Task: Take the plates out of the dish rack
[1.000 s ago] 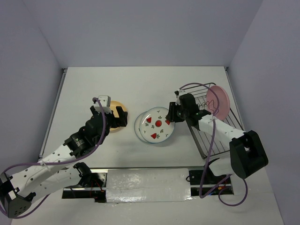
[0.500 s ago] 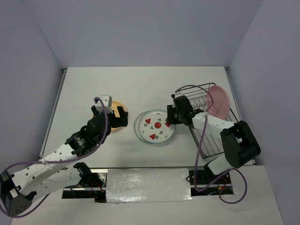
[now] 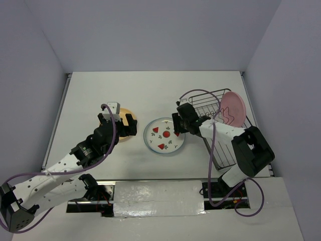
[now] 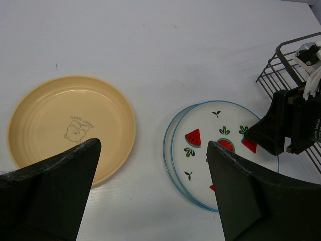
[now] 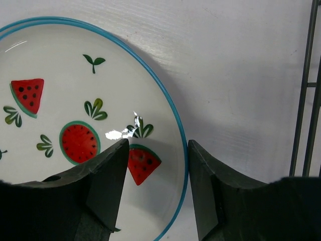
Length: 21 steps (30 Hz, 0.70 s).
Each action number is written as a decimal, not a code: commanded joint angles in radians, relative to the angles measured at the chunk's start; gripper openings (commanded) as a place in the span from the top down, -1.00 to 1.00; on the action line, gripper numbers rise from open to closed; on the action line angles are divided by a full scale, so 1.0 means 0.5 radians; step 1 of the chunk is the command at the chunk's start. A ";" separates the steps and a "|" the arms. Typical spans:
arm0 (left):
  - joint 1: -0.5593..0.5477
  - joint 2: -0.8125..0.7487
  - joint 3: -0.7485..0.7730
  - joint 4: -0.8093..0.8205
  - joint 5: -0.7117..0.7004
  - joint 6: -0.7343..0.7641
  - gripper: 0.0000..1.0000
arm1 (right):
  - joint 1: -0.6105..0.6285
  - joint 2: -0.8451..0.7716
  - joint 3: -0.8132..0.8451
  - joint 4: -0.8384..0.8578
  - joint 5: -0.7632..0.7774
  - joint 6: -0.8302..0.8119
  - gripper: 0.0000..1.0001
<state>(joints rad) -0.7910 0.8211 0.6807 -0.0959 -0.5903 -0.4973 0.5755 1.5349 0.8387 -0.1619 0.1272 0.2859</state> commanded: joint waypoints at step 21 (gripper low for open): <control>-0.007 -0.022 0.007 0.106 -0.001 0.040 -0.99 | 0.003 -0.384 0.598 -0.332 0.286 -0.237 -0.36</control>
<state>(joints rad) -0.7910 0.8204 0.6807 -0.0956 -0.5896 -0.4965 0.5968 1.4734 1.0012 -0.2981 0.2417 0.2356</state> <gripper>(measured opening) 0.993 0.684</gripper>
